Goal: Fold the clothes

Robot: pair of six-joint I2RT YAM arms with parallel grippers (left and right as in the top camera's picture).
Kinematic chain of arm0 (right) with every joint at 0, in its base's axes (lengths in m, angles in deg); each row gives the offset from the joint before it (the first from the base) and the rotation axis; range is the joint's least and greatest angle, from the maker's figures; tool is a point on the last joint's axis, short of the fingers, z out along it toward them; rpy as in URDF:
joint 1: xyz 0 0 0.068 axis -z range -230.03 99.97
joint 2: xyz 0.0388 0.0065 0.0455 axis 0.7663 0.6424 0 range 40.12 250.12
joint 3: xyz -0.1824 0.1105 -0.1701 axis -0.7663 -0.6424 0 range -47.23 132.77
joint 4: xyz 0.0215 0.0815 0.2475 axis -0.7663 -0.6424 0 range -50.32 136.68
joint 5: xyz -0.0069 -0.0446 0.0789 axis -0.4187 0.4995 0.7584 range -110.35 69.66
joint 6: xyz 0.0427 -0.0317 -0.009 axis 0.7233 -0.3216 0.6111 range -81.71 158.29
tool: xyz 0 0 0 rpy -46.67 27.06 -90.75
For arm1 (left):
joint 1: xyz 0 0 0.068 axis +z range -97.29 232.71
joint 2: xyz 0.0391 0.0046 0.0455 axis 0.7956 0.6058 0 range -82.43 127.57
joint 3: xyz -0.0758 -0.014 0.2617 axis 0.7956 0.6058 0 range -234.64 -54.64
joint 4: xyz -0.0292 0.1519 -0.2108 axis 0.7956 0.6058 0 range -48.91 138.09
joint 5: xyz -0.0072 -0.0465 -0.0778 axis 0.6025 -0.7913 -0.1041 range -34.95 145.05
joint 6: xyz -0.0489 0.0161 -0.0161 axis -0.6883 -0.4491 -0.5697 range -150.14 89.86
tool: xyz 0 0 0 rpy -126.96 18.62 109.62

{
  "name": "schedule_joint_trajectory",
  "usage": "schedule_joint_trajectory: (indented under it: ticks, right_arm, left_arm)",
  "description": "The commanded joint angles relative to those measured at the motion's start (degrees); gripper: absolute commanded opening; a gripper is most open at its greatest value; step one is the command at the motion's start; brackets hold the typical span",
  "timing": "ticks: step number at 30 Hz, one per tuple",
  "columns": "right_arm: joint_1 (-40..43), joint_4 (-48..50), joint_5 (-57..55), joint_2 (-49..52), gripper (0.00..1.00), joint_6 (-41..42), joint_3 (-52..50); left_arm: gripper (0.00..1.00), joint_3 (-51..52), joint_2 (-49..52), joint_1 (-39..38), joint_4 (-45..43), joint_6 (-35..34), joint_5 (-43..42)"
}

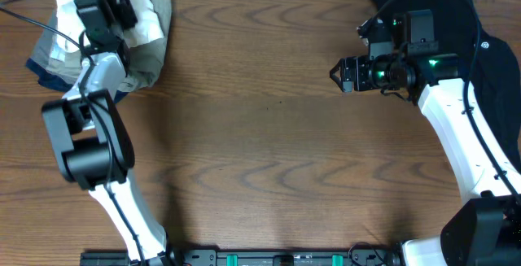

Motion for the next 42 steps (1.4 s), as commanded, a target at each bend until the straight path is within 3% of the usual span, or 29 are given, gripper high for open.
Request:
schedule_joint_trajectory:
  ticks: [1, 12, 15, 18, 22, 30, 35, 42]
  right_arm:
    - [-0.5, 0.0, 0.2, 0.5, 0.84, -1.1, -0.8]
    - [-0.5, 1.1, 0.2, 0.5, 0.84, -1.1, -0.8]
    - [-0.5, 1.8, 0.2, 0.5, 0.88, -1.1, -0.8]
    - [-0.5, 3.6, 0.2, 0.5, 0.99, -2.4, -0.8]
    - [-0.2, 7.6, 0.2, 0.5, 0.99, -2.7, -0.7]
    - [1.1, 16.3, -0.3, 0.3, 0.99, -8.2, -0.7]
    - [1.1, 18.5, -3.5, -1.9, 0.99, -9.0, 0.7]
    - [0.5, 21.9, -2.4, -9.7, 0.99, -7.7, 2.4]
  left_arm:
    - [0.79, -0.5, 3.2, 1.7, 1.1, 2.3, 4.9]
    - [0.87, -0.3, 4.6, 3.0, 10.4, 2.2, 4.9]
    - [0.88, -0.3, 0.3, 2.9, 11.8, 1.6, 4.9]
    - [0.93, -0.3, -5.7, 2.7, 13.3, 1.6, 4.9]
    - [0.98, -0.3, -15.0, 2.5, 17.0, 1.6, 4.9]
    - [0.98, -0.3, -29.9, 2.5, 27.2, 1.4, 4.9]
    - [0.98, -0.3, -34.4, 2.5, 33.1, 1.4, 4.9]
    - [0.98, -0.3, -34.7, 2.5, 33.5, 1.4, 4.9]
